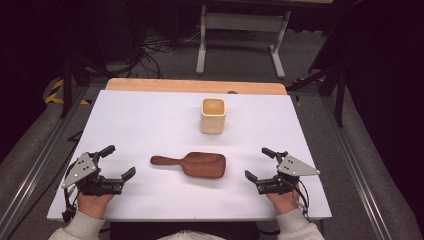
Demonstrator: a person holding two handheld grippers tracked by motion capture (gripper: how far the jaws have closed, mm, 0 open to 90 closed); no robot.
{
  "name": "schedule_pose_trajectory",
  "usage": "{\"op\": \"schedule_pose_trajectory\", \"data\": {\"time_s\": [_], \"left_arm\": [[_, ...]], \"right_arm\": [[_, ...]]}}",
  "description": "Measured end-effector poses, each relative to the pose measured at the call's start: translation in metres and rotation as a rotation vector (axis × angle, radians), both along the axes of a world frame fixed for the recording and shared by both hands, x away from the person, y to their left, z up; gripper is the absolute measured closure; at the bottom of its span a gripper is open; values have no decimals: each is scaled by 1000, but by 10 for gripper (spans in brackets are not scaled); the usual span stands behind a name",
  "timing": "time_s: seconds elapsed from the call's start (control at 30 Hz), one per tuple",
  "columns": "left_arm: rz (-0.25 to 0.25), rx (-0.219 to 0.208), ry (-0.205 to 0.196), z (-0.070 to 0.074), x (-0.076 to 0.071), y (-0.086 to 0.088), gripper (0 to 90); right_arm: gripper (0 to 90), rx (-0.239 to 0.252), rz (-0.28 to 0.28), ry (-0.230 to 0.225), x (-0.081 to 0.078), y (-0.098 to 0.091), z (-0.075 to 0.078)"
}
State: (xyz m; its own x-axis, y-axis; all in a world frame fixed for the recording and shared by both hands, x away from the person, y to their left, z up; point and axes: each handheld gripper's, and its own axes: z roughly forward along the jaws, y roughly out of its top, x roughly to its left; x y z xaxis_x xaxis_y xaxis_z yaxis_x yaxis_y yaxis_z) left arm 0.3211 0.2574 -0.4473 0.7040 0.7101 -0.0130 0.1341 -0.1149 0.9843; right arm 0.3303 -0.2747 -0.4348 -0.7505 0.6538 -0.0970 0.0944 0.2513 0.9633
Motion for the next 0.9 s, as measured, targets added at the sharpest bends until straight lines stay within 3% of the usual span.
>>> {"op": "schedule_pose_trajectory", "data": {"time_s": [0.9], "left_arm": [[-13, 15, 22, 2, 1, 0, 27]], "right_arm": [[56, 17, 9, -4, 0, 0, 0]]}}
